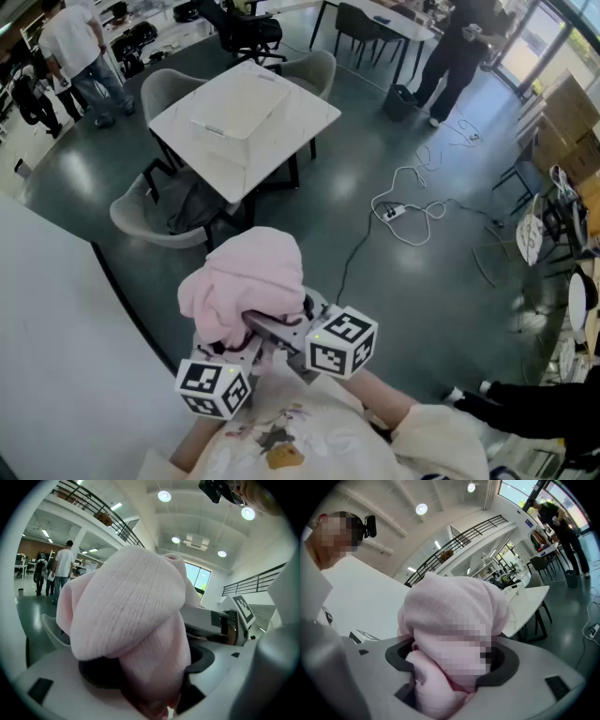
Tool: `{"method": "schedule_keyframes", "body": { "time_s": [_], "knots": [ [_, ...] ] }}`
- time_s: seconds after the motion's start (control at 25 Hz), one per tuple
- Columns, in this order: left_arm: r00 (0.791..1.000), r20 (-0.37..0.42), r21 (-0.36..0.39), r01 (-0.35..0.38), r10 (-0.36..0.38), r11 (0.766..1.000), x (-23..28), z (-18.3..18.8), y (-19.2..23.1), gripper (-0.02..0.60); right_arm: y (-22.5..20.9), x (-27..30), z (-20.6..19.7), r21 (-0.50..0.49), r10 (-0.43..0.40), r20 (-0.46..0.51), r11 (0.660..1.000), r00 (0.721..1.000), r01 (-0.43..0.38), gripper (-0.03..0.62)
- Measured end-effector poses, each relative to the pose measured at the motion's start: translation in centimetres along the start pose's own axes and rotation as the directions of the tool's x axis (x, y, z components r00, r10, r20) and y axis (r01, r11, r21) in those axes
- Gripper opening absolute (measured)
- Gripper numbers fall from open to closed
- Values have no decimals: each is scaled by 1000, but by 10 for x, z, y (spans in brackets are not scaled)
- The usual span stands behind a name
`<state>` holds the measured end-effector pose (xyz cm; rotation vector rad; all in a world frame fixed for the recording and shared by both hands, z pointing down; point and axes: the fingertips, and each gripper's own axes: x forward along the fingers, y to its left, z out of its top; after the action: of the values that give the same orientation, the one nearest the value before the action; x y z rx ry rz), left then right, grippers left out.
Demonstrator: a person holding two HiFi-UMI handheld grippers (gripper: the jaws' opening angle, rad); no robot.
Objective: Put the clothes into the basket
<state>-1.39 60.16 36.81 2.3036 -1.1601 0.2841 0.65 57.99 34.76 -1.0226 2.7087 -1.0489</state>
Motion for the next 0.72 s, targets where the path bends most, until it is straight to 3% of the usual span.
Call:
{"method": "schedule_keyframes", "body": {
  "time_s": [0.32, 0.72],
  "knots": [
    [999, 31, 14, 18, -18, 1000, 13, 16, 7, 365, -9, 11, 16, -33, 2, 22, 999, 1000, -1, 333],
    [999, 25, 9, 25, -25, 1000, 10, 15, 13, 365, -5, 15, 14, 5, -13, 21, 1000, 1000, 13, 334]
  ]
}}
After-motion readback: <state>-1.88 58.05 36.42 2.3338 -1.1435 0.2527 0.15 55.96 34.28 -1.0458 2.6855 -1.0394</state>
